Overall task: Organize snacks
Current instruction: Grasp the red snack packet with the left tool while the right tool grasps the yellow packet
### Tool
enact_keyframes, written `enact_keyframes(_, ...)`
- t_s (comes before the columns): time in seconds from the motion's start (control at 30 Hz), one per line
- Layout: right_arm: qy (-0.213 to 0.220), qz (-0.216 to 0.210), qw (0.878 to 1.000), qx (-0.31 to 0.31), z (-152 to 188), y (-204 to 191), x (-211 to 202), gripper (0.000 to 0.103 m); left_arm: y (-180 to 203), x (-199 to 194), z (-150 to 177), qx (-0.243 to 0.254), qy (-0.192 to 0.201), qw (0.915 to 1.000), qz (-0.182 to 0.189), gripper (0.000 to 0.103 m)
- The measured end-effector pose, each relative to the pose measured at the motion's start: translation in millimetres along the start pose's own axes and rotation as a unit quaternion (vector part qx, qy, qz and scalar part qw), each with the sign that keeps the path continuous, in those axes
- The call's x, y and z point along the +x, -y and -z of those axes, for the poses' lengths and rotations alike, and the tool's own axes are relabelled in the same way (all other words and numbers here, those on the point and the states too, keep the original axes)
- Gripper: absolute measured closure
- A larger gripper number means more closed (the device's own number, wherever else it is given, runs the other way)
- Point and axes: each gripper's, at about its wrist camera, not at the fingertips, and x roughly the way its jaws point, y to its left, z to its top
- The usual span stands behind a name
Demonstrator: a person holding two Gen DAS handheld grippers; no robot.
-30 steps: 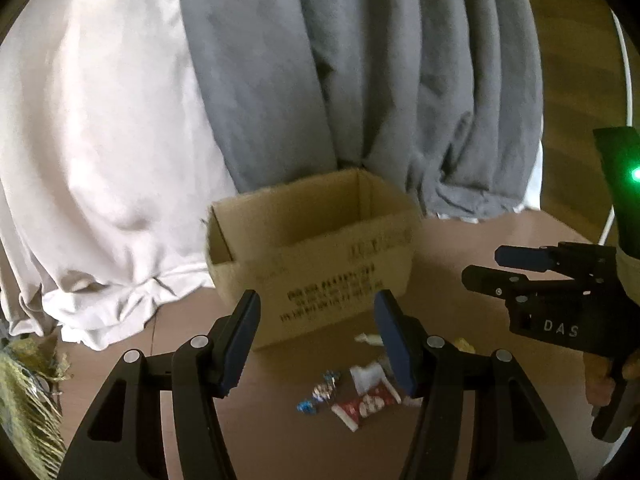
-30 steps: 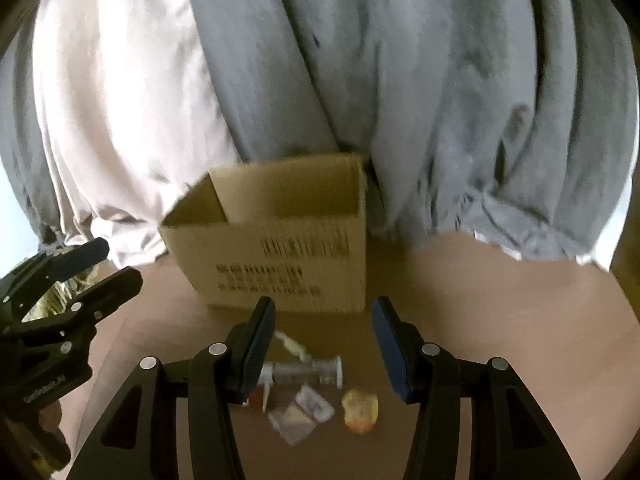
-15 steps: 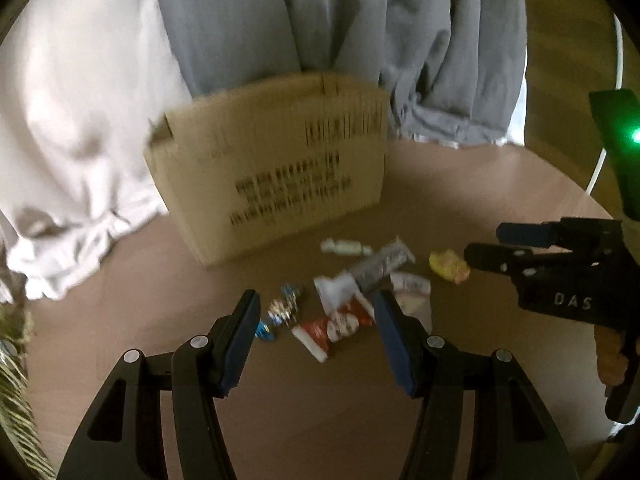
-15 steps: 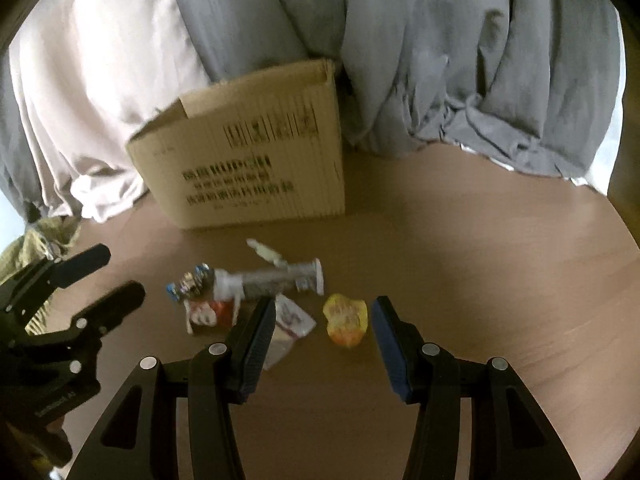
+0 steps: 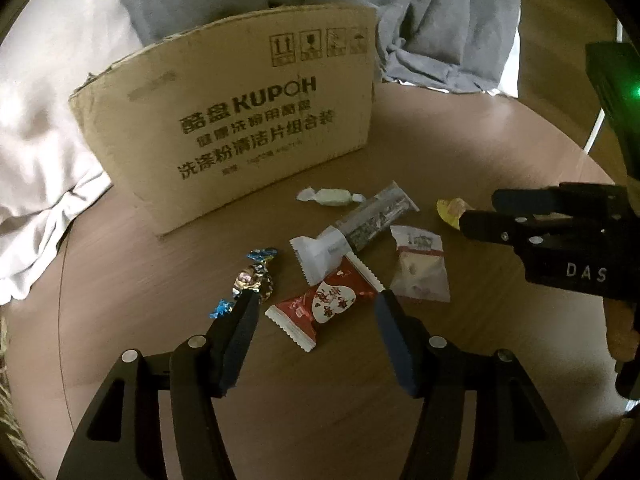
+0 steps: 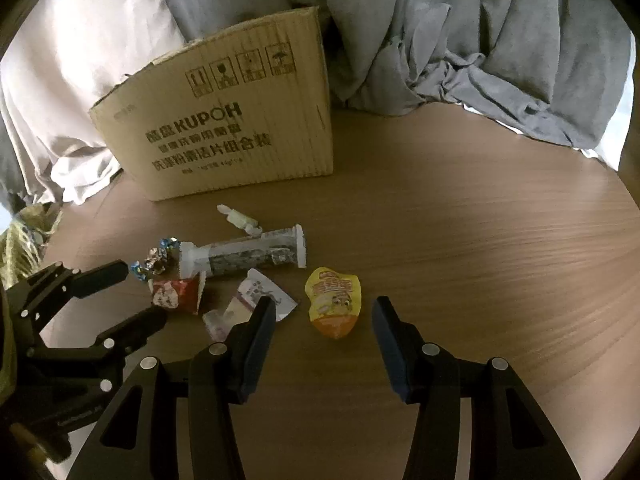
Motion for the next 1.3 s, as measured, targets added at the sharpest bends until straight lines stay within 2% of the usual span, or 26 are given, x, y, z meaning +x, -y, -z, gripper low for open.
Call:
enact_keyframes(0.23,-0.011,-0.004,1.000,0.003,-1.6,2.5,12.8,0.052,-0.2,18.5,-2.7,0.009,-0.019,0.9997,0.011,0.043)
enact_keyframes(0.47,-0.013,-0.011,1.000,0.006,-5.1,4.3,21.8,0.052,-4.4,27.1,-7.2,-0.021,-0.027,0.9989,0.031,0.044)
enact_keyframes(0.63,-0.012,-0.014,1.000,0.006,-8.6,5.3,25.8,0.052,-8.1,27.4,-8.0,-0.047,-0.027,0.9976,0.043,0.059)
enact_keyframes(0.7,-0.012,-0.014,1.000,0.003,-9.6,4.8,26.9,0.053,-7.7,27.5,-8.1,-0.050,-0.029,0.9972,0.048,0.072)
enact_keyframes(0.77,-0.011,-0.016,1.000,0.003,-10.7,4.8,27.3,0.057,-7.6,28.9,-8.6,-0.056,-0.032,0.9964,0.054,0.077)
enact_keyframes(0.87,-0.013,-0.019,1.000,0.005,-11.6,6.2,28.9,0.059,-8.4,29.0,-8.2,-0.067,-0.031,0.9955,0.059,0.079)
enact_keyframes(0.97,-0.020,-0.017,1.000,0.002,-10.8,6.8,31.6,0.070,-7.6,29.1,-8.0,-0.076,-0.031,0.9944,0.066,0.079)
enact_keyframes(1.3,-0.003,-0.018,1.000,-0.004,-6.6,5.6,18.4,0.074,-3.0,12.8,-9.2,-0.096,-0.015,0.9932,0.065,0.080)
